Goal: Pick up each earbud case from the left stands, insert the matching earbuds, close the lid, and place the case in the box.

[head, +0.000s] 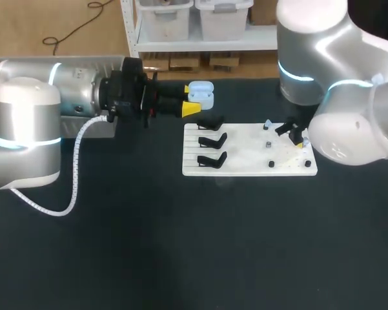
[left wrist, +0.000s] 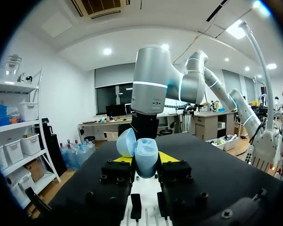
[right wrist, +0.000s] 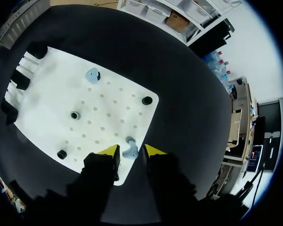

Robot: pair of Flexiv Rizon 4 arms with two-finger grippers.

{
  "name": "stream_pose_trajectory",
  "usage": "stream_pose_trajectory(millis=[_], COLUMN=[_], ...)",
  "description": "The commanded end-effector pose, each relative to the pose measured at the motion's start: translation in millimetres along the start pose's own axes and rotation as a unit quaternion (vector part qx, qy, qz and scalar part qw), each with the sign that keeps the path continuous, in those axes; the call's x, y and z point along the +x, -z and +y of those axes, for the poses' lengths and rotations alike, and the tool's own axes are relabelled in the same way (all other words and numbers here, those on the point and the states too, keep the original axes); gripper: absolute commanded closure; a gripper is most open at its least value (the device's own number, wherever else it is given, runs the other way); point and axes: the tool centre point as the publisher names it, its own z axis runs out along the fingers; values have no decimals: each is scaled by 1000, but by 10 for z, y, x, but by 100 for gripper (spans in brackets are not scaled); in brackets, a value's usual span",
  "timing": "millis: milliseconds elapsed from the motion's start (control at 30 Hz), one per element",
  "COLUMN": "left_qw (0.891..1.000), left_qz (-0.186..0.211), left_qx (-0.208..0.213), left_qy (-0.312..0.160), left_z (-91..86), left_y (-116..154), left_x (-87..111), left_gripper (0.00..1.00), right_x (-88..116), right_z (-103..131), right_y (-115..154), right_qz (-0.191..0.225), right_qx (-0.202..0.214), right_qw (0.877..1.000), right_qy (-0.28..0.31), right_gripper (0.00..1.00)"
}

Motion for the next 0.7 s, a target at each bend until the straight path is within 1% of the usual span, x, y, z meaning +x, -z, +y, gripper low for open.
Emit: stream_pose_trajectory(millis=[33, 333, 400, 467, 567, 633, 667, 700], left_qw=[1000, 1000, 1000, 1000, 1000, 1000, 1000, 1000], left_qz=[-1, -1, -1, -1, -1, -1, -1, -1], left_qx=[0, 0, 0, 0, 0, 0, 0, 0], left_qy=[-1, -1, -1, -1, -1, -1, -1, -1], left_z=[5, 5, 5, 5, 5, 5, 5, 5], left_y=[-2, -2, -2, -2, -2, -2, -2, -2], left_x=[10, 10, 10, 10, 10, 10, 10, 10], left_gripper=[100, 100, 100, 100, 100, 100, 100, 100], right_x=[19, 32, 33, 34, 41, 46, 51, 56], right_z=[10, 14, 14, 14, 7, 7, 8, 9], right_y=[-8, -37, -37, -35, -33, -32, -30, -27], right_qz=[-4, 0, 0, -1, -2, -2, -5, -5], right_qx=[3, 4, 5, 7, 9, 10, 15, 17], right_qw=[1000, 1000, 1000, 1000, 1000, 1000, 1000, 1000], right_qy=[-1, -1, -1, -2, -2, -3, -3, -3], right_gripper=[72, 74, 76, 82, 84, 88, 91, 99])
